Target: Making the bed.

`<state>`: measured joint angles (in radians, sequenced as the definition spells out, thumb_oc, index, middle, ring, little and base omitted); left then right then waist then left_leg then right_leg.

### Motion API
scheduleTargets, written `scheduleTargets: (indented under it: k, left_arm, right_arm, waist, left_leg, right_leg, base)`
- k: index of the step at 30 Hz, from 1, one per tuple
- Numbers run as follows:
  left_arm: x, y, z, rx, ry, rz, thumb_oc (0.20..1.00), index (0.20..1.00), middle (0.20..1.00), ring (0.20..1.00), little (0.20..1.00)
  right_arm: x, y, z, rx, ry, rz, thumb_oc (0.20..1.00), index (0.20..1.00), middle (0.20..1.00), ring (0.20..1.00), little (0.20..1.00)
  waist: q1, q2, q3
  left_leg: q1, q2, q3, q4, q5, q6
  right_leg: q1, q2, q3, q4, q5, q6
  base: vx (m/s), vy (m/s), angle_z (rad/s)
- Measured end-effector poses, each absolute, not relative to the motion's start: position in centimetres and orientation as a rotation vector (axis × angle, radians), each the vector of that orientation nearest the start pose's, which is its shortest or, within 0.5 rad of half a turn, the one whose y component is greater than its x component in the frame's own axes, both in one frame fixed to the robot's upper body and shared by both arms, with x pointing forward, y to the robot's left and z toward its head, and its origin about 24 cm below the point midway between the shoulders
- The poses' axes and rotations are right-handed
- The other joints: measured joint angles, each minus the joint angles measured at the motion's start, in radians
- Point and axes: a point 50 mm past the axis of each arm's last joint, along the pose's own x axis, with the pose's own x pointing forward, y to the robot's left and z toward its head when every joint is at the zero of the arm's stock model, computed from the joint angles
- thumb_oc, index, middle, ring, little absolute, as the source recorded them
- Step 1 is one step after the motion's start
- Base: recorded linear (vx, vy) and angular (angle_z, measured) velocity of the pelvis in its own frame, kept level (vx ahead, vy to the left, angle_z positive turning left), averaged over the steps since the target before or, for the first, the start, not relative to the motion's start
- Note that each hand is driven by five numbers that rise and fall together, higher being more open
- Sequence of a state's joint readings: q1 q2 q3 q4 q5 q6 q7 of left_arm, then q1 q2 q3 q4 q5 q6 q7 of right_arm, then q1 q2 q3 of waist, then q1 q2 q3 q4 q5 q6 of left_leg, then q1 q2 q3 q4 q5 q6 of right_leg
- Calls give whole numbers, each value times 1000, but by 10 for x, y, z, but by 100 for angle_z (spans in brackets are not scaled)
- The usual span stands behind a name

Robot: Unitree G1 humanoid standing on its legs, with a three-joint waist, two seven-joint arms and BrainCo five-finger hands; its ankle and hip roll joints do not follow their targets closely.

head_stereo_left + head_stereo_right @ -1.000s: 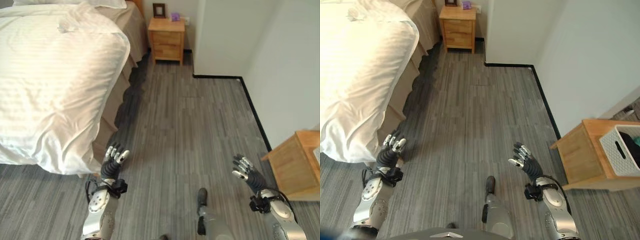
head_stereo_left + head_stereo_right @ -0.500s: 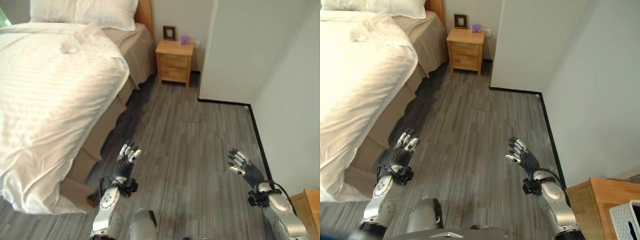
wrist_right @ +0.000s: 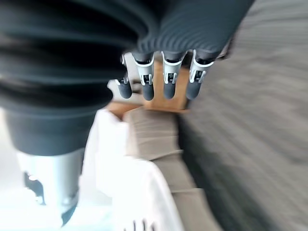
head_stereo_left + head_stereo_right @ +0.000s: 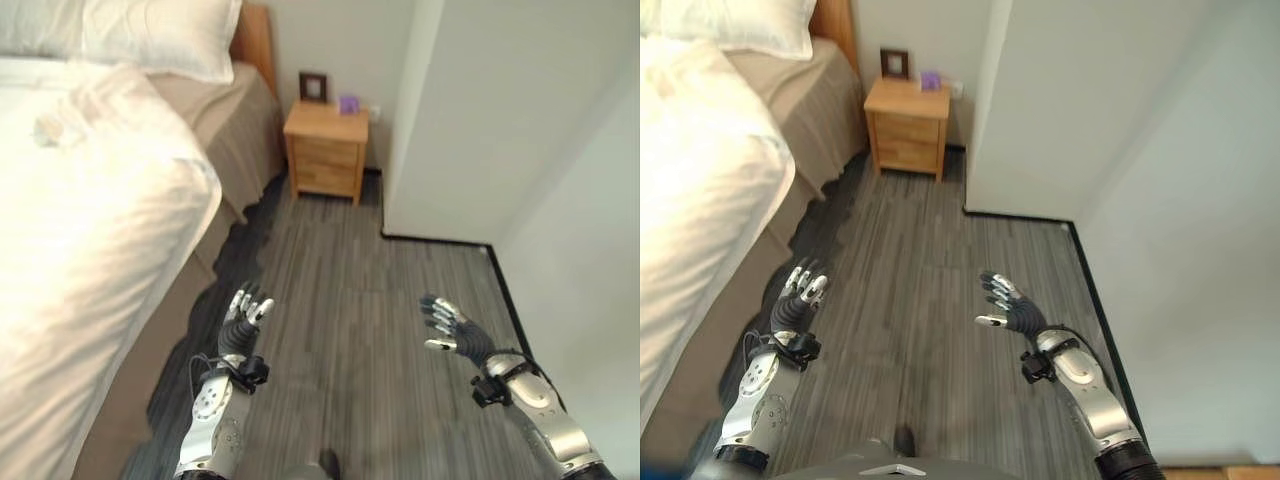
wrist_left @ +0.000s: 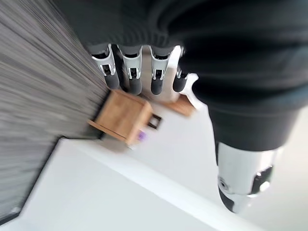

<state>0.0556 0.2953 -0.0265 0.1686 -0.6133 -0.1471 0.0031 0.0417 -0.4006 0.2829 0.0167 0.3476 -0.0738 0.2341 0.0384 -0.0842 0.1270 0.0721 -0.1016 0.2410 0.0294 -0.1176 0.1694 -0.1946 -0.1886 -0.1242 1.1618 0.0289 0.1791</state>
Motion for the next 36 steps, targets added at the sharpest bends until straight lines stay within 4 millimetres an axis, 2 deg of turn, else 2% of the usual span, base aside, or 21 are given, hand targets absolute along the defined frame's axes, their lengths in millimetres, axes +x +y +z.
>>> scheduleTargets:
  k: [1, 3, 6, 9, 10, 11, 14, 16, 18, 20, 22, 23, 24, 27, 28, 29, 30, 32, 33, 34, 36]
  left_arm:
    - [235, 218, 18, -302, 52, 89, 1000, 1000, 1000, 1000, 1000]
    - [236, 221, 24, -299, 27, 96, 1000, 1000, 1000, 1000, 1000]
    - [236, 229, 22, -295, 30, 124, 1000, 1000, 1000, 1000, 1000]
    - [231, 225, 9, -300, 86, 116, 1000, 1000, 1000, 1000, 1000]
    - [231, 223, 9, -305, 84, 110, 1000, 1000, 1000, 1000, 1000]
    - [234, 220, 11, -312, 76, 105, 1000, 1000, 1000, 1000, 1000]
    - [230, 218, 7, -327, 86, 113, 1000, 1000, 1000, 1000, 1000]
    - [230, 213, 6, -353, 86, 112, 1000, 1000, 1000, 1000, 1000]
    - [232, 209, 9, -357, 71, 94, 1000, 1000, 1000, 1000, 1000]
    - [241, 196, 15, -371, 52, 43, 1000, 1000, 1000, 1000, 1000]
    - [244, 191, 24, -370, 20, 10, 1000, 1000, 1000, 1000, 1000]
    - [244, 193, 32, -364, -10, 3, 1000, 1000, 1000, 1000, 1000]
    - [242, 200, 29, -350, 5, 18, 1000, 1000, 1000, 1000, 1000]
    - [240, 202, 26, -373, 20, 30, 1000, 1000, 1000, 1000, 1000]
    - [238, 201, 24, -378, 27, 33, 1000, 1000, 1000, 1000, 1000]
    - [233, 203, 18, -372, 50, 39, 1000, 1000, 1000, 1000, 1000]
    - [230, 204, 10, -379, 81, 50, 1000, 1000, 1000, 1000, 1000]
    - [224, 204, 4, -388, 103, 64, 1000, 1000, 1000, 1000, 1000]
    - [217, 206, 2, -385, 114, 75, 1000, 1000, 1000, 1000, 1000]
    - [214, 211, 3, -376, 110, 87, 1000, 1000, 1000, 1000, 1000]
    - [213, 218, 6, -360, 100, 101, 1000, 1000, 1000, 1000, 1000]
  right_arm:
    - [231, -153, 26, -64, 95, 491, 1000, 1000, 1000, 1000, 1000]
    - [229, -159, 23, -81, 110, 488, 1000, 1000, 1000, 1000, 1000]
    - [219, -169, 13, -98, 171, 472, 1000, 1000, 1000, 1000, 1000]
    - [217, -185, 2, -101, 224, 408, 1000, 1000, 1000, 1000, 1000]
    - [214, -190, 0, -100, 235, 391, 1000, 1000, 1000, 1000, 1000]
    - [213, -194, -3, -100, 251, 380, 1000, 1000, 1000, 1000, 1000]
    - [214, -196, -3, -114, 263, 397, 1000, 1000, 1000, 1000, 1000]
    - [221, -199, 2, -137, 250, 399, 1000, 1000, 1000, 1000, 1000]
    - [233, -197, 13, -154, 201, 409, 1000, 1000, 1000, 1000, 1000]
    - [230, -201, 11, -166, 219, 411, 1000, 1000, 1000, 1000, 1000]
    - [229, -202, 11, -161, 223, 411, 1000, 1000, 1000, 1000, 1000]
    - [230, -197, 10, -136, 220, 417, 1000, 1000, 1000, 1000, 1000]
    - [231, -192, 14, -109, 196, 418, 1000, 1000, 1000, 1000, 1000]
    - [236, -194, 24, -115, 152, 393, 1000, 1000, 1000, 1000, 1000]
    - [237, -196, 24, -115, 150, 380, 1000, 1000, 1000, 1000, 1000]
    - [236, -194, 22, -114, 157, 385, 1000, 1000, 1000, 1000, 1000]
    - [236, -194, 19, -117, 173, 386, 1000, 1000, 1000, 1000, 1000]
    - [237, -194, 14, -120, 192, 393, 1000, 1000, 1000, 1000, 1000]
    - [233, -191, 12, -119, 206, 407, 1000, 1000, 1000, 1000, 1000]
    - [230, -187, 9, -104, 211, 418, 1000, 1000, 1000, 1000, 1000]
    - [220, -179, 7, -77, 212, 440, 1000, 1000, 1000, 1000, 1000]
  waist:
    - [-6, 34, 5]
    - [-13, 51, 8]
    - [-36, 60, 15]
    - [-68, 50, 10]
    - [-76, 47, -1]
    - [-85, 60, 1]
    - [-67, 59, 1]
    - [-61, 87, -4]
    - [-60, 85, -4]
    - [-70, 71, 1]
    - [-69, 49, 14]
    - [-29, -4, 40]
    - [-6, -56, 67]
    - [-7, -45, 78]
    - [-5, -25, 76]
    - [-8, 4, 56]
    - [-6, 7, 54]
    - [24, 13, 52]
    - [25, 44, 41]
    - [22, 44, 35]
    - [25, 2, 16]
  left_leg:
    - [60, 7, -19, -36, -18, -6]
    - [92, 9, -50, -47, -14, -38]
    - [162, 29, -172, -74, -50, -91]
    - [263, 55, -223, -95, -98, -163]
    - [284, 73, -261, -93, -132, -170]
    - [318, 100, -286, -89, -173, -174]
    - [323, 133, -253, 13, -163, -198]
    - [311, 169, -258, 107, -149, -214]
    - [263, 186, -281, 218, -111, -230]
    - [146, 193, -312, 463, -52, -238]
    - [-31, 223, -295, 802, 94, -244]
    - [-214, 243, -223, 1019, 117, -212]
    - [-339, 291, -53, 952, 68, -173]
    - [-435, 264, 65, 557, 69, -186]
    - [-439, 237, 85, 408, 76, -179]
    - [-461, 197, 109, 266, 73, -180]
    - [-432, 103, 119, 72, 80, -169]
    - [-405, 41, 119, -19, 102, -139]
    - [-331, 35, 171, -31, 112, -98]
    - [-286, 45, 169, -50, 157, -12]
    - [-235, 49, 183, -44, 214, 67]
  right_leg:
    - [-101, -18, -32, -126, -96, -47]
    - [-155, -22, -59, -349, -123, -70]
    - [-181, 86, 27, -715, -113, -71]
    - [-103, 178, 163, -1146, -30, -118]
    - [-90, 193, 202, -1165, -51, -102]
    - [-74, 225, 191, -1130, 14, -85]
    - [-31, 243, 155, -1077, 130, -190]
    - [-20, 275, 138, -1010, 62, -213]
    - [-6, 297, 140, -979, 2, -246]
    - [36, 297, 100, -979, -44, -252]
    - [89, 306, 71, -997, -76, -307]
    - [137, 304, 75, -1003, -110, -360]
    - [212, 287, 82, -1058, -114, -362]
    - [334, 281, 59, -1149, -141, -308]
    - [379, 290, 66, -1162, -144, -298]
    - [422, 300, 75, -1200, -190, -240]
    - [473, 284, 91, -1231, -204, -235]
    - [509, 278, 126, -1228, -214, -214]
    - [554, 317, 134, -1196, -226, -196]
    - [578, 334, 135, -1155, -243, -169]
    - [551, 306, 123, -1004, -312, -130]
  base:
    - [463, 84, 47]
    - [532, 3, 71]
    - [513, -72, 100]
    - [638, -105, 132]
    - [724, -169, 140]
    - [307, -94, 88]
    - [473, -205, 39]
    - [359, -197, 10]
    - [450, -333, 2]
    - [378, -390, 50]
    - [390, -461, 49]
    - [440, -339, 28]
    - [487, -224, 12]
    - [424, -32, 17]
    - [529, 41, 6]
    - [730, 65, -12]
    - [532, 46, -28]
    - [464, 47, -53]
    - [354, 73, -47]
    - [300, 94, -28]
    - [275, 116, -41]
